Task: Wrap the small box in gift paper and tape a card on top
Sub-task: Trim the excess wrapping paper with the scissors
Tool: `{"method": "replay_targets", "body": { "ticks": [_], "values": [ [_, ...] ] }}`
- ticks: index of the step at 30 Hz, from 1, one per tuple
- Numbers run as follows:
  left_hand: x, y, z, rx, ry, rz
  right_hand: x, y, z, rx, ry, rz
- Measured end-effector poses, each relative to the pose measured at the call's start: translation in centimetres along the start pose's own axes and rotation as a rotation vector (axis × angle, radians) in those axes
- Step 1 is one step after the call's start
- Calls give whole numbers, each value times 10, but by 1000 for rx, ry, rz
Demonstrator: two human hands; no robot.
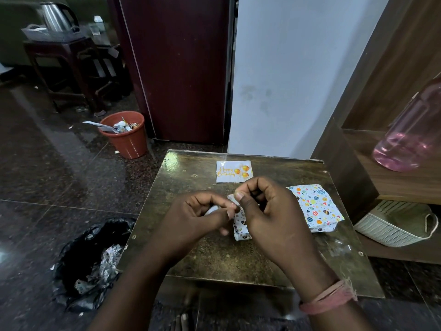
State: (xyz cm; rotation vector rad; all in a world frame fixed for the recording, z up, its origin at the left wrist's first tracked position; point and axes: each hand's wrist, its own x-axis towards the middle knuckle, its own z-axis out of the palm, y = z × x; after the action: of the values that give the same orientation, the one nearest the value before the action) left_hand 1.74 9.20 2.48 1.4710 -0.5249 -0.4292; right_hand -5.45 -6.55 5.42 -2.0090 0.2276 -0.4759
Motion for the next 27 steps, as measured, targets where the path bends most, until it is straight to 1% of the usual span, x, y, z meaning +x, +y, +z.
{"method": "replay_targets", "body": {
  "ticks": [4,7,11,13,17,21,27],
  "values": [
    [-1,4,1,45,-10,-36,1,2,2,29,47,-2],
    [-1,5,0,103,41,-102,3,4,3,18,81,-21],
    [-1,4,-5,-3,23,-115,3,6,2,25,26,5],
    [-2,4,-5,-31,-20,-142,2,7,3,29,16,18],
    [-4,7,-4,-96,-143,-184,3,10,3,32,62,28],
    [-5,8,-4,-202,-167,-205,3,11,4,21,114,31],
    [-6,9,-7,-261,-200,-243,3,10,6,-17,153,29]
  ]
}}
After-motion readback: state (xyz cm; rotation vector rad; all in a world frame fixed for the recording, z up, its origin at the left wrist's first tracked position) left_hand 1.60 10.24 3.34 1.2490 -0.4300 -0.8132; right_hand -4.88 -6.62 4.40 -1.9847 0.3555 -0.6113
